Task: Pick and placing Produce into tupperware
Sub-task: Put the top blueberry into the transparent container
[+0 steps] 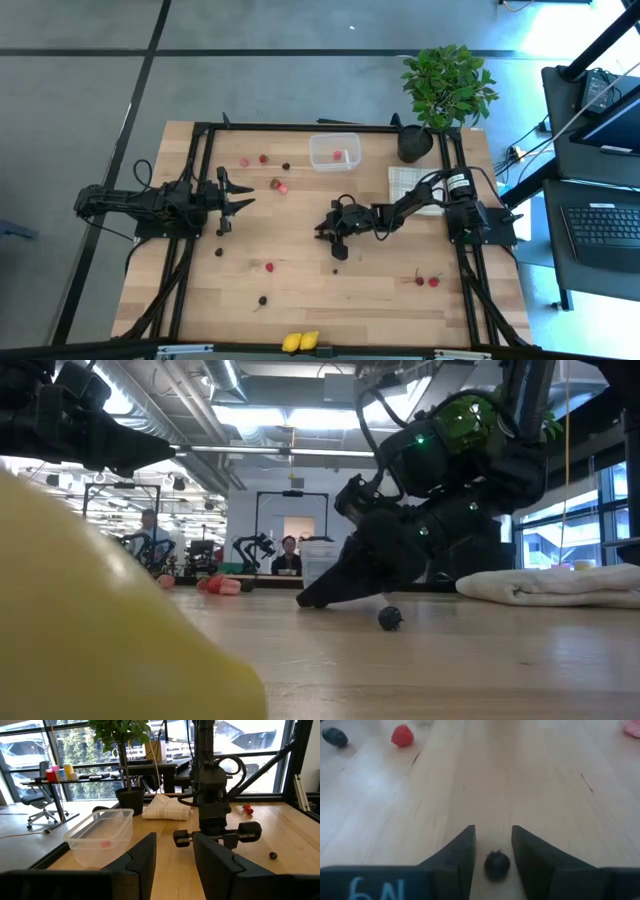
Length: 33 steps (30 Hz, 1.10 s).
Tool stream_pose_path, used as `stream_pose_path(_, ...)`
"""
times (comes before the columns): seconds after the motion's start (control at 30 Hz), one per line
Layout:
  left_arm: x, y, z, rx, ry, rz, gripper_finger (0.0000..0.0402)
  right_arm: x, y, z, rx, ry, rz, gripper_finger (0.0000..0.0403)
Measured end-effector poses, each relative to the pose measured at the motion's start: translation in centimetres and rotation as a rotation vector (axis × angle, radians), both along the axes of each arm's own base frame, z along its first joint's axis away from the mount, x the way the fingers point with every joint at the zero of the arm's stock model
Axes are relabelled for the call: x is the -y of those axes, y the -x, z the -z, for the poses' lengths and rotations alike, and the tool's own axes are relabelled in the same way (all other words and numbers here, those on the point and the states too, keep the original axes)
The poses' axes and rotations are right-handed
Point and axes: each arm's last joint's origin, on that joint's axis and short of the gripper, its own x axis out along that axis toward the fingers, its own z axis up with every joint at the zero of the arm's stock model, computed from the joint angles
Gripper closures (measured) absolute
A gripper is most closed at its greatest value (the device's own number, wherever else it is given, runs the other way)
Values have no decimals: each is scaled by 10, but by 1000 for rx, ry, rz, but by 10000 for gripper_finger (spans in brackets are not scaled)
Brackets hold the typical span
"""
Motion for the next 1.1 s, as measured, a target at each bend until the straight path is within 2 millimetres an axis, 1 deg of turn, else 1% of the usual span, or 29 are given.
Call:
stream_pose_path(0.17, 0, 0, 0, 0, 0, 0, 278, 0, 4, 3, -15, -8, 9, 307)
stream_pose_path(0.3, 0, 0, 0, 0, 0, 0, 278, 1, 4, 4, -22, -9, 10, 317)
stream_pose_path(0.5, 0, 0, 0, 0, 1, 0, 278, 1, 6, 6, -53, 11, -2, 314)
stream_pose_path(1.1, 0, 0, 0, 1, 3, 0, 278, -1, 8, 9, -107, -11, -27, 313)
